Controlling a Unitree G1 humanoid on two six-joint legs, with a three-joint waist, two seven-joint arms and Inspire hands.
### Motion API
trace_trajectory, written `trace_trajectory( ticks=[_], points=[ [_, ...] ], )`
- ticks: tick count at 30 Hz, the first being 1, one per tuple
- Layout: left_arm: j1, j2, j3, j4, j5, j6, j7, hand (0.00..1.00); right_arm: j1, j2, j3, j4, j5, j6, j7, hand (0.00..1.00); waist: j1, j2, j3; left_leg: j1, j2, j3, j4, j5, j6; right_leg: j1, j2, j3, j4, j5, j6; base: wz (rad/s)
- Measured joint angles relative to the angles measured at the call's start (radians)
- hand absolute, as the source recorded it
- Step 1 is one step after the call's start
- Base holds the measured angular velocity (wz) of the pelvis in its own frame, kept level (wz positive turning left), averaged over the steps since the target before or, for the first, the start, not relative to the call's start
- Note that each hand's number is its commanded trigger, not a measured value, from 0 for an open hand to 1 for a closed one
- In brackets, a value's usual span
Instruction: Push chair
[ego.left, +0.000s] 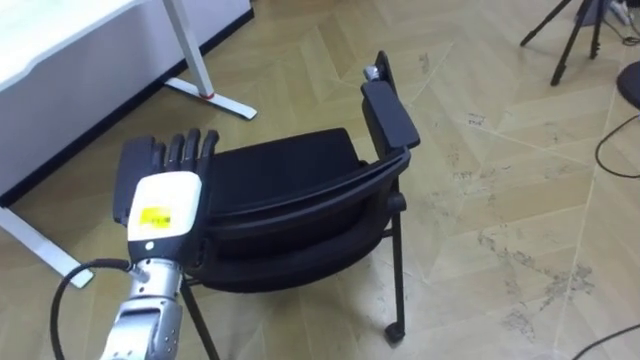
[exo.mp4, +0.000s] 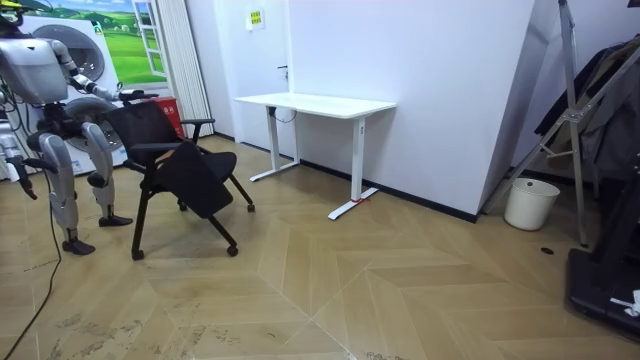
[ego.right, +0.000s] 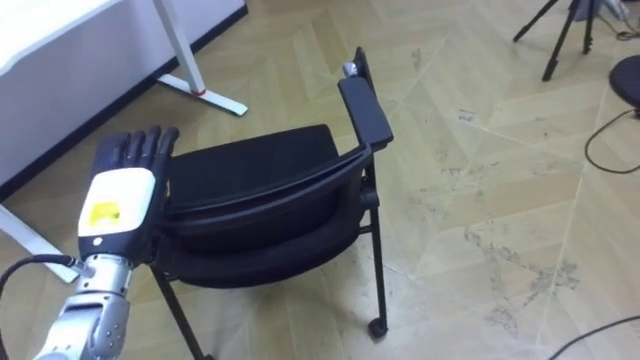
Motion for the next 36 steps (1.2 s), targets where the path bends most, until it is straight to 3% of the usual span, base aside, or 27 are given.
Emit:
trace_trajectory(
  ticks=[6,8,14,15,16,17,23,36],
  points=[
    [-0.02,-0.001,-0.032,0.094,0.004,0.016,0.01,0.0,0.007,0.0,0.001,0.011,0.001,0.002,-0.029,0.0,-0.005,0.011,-0.0066,0.009,0.0,0.004,-0.001,0.0,0.0,0.009,0.0,0.005,0.0,0.0,0.0,-0.02],
    [-0.035,-0.002,-0.033,0.137,0.004,0.014,0.006,0.0,0.007,0.001,0.001,0.006,0.002,0.002,-0.028,0.0,0.0,0.02,-0.0045,0.036,0.003,0.016,-0.011,0.0,0.0,0.023,0.004,0.014,0.001,0.0,0.0,-0.16],
    [-0.042,-0.002,-0.028,0.182,0.004,0.008,0.043,0.0,0.009,-0.001,0.0,-0.02,0.006,0.005,-0.042,0.0,0.003,0.016,-0.0051,0.053,0.006,0.037,-0.021,0.0,-0.001,0.021,0.009,0.042,0.0,0.0,0.0,-0.12],
    [-0.041,-0.002,-0.028,0.185,0.004,0.007,0.051,0.09,0.009,-0.001,0.0,-0.02,0.006,0.005,-0.043,0.0,0.003,0.016,-0.0051,0.053,0.006,0.038,-0.021,0.0,-0.001,0.02,0.009,0.044,0.0,0.0,0.0,-0.03],
    [-0.04,-0.003,-0.028,0.186,0.004,0.005,0.062,0.28,0.009,-0.001,-0.001,-0.02,-0.001,0.005,-0.045,0.0,0.003,0.015,-0.005,0.053,0.006,0.039,-0.021,0.0,-0.001,0.02,0.009,0.046,0.0,0.0,0.0,0.0],
    [-0.037,-0.004,-0.028,0.195,0.004,0.003,0.075,1.0,0.009,-0.001,-0.002,-0.02,-0.007,0.006,-0.046,0.0,0.004,0.012,-0.0048,0.055,0.006,0.04,-0.022,0.0,-0.001,0.02,0.01,0.05,0.0,0.0,0.0,-0.03],
    [-0.034,-0.018,-0.02,0.227,0.003,0.007,0.119,1.0,0.007,0.0,-0.009,-0.021,-0.006,0.01,-0.035,0.0,0.011,0.005,-0.0059,0.072,0.006,0.066,-0.029,0.0,-0.001,0.019,0.012,0.08,0.0,-0.001,0.001,-0.12],
    [-0.043,-0.018,-0.017,0.225,0.0,0.025,0.117,1.0,0.008,0.001,-0.009,-0.029,-0.003,0.024,-0.059,0.0,0.008,0.0,-0.0062,0.071,0.008,0.071,-0.029,0.0,0.0,0.018,0.014,0.086,0.004,0.0,0.0,-0.02]
  ],
)
